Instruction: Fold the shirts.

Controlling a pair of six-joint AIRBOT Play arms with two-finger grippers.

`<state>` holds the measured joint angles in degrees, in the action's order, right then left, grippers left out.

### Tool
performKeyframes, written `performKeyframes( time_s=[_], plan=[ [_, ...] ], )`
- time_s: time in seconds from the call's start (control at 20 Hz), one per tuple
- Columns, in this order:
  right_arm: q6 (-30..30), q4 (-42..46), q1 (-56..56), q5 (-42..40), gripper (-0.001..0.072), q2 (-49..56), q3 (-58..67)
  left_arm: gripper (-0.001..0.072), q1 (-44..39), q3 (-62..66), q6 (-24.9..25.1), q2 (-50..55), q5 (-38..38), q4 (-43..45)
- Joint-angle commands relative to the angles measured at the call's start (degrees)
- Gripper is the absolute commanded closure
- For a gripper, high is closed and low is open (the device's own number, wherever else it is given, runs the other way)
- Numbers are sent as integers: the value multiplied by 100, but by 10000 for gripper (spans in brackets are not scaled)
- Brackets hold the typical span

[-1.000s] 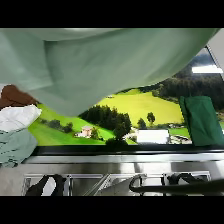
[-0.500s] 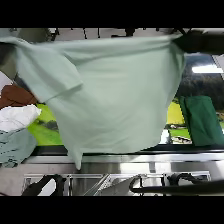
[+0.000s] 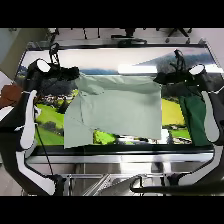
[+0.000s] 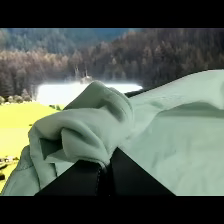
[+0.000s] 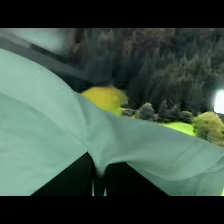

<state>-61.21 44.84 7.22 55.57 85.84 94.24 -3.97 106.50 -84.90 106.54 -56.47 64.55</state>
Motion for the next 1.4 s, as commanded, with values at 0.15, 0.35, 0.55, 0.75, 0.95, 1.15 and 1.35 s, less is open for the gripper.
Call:
performKeyframes(
  time_s=[0.15,0.35,0.55,0.75,0.95,1.15,1.35],
  plan=[
    [-101,92,345,1145,414,-372,33,1,382,1414,-33,533,-1727,133],
    [-890,1283,1010,2310,416,-1368,-553,1,1174,216,654,-225,-2059,142],
    [-953,1436,1620,2337,416,-2494,-2304,1,1884,-876,796,-153,-2680,68],
    [-933,1429,1799,2140,417,-3202,-3451,1,2149,-1305,1012,118,-2640,-380],
    [-935,1432,1799,2142,416,-3368,-3939,1,2044,-1303,1207,496,-2721,-833],
    [-942,1432,1799,2144,417,-3368,-4282,1,1871,-1303,1207,905,-3106,-826],
    [-931,1460,1799,2144,416,-3366,-4422,14,1812,-1300,1335,1014,-3635,-874]
  ],
)
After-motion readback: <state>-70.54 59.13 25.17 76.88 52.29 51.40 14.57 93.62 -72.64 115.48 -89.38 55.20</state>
